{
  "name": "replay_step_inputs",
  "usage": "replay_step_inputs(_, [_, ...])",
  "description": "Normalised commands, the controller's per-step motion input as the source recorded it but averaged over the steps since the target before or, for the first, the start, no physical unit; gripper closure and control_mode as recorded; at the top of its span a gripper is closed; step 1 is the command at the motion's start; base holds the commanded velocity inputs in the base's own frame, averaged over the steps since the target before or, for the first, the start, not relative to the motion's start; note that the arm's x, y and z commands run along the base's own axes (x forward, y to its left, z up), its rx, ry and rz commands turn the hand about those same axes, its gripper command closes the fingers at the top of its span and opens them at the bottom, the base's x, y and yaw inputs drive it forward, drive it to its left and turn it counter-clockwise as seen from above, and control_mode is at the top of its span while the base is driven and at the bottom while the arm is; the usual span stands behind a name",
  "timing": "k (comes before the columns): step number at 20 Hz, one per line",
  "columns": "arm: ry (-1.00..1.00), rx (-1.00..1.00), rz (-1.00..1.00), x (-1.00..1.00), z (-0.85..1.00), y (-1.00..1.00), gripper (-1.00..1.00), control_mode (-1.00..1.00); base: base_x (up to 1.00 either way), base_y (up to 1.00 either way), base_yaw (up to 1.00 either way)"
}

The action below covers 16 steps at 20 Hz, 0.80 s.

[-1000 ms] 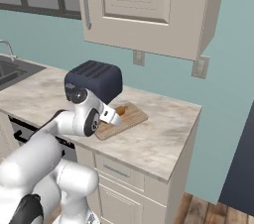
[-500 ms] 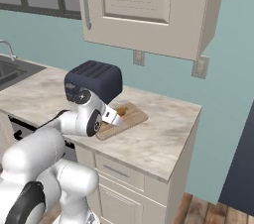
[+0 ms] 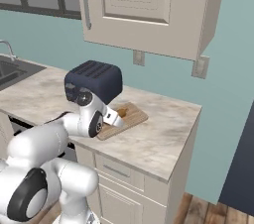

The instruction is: Open the cabinet, retrieve the rolling pin, and place it next to the meat on the cutting board to prepare for tenderizing.

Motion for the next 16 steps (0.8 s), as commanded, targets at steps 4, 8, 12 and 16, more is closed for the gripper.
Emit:
replay_step_inputs(4, [0.0, 0.0, 0.0, 0.17, -0.16, 0.0, 1.0, -1.0, 0.0, 0.0, 0.0])
replay_step_inputs(8, [0.0, 0.0, 0.0, 0.2, -0.14, 0.0, 1.0, -1.0, 0.0, 0.0, 0.0])
replay_step_inputs(12, [0.0, 0.0, 0.0, 0.2, -0.13, 0.0, 1.0, -1.0, 0.0, 0.0, 0.0])
replay_step_inputs(16, [0.0, 0.0, 0.0, 0.17, -0.11, 0.0, 1.0, -1.0, 0.0, 0.0, 0.0])
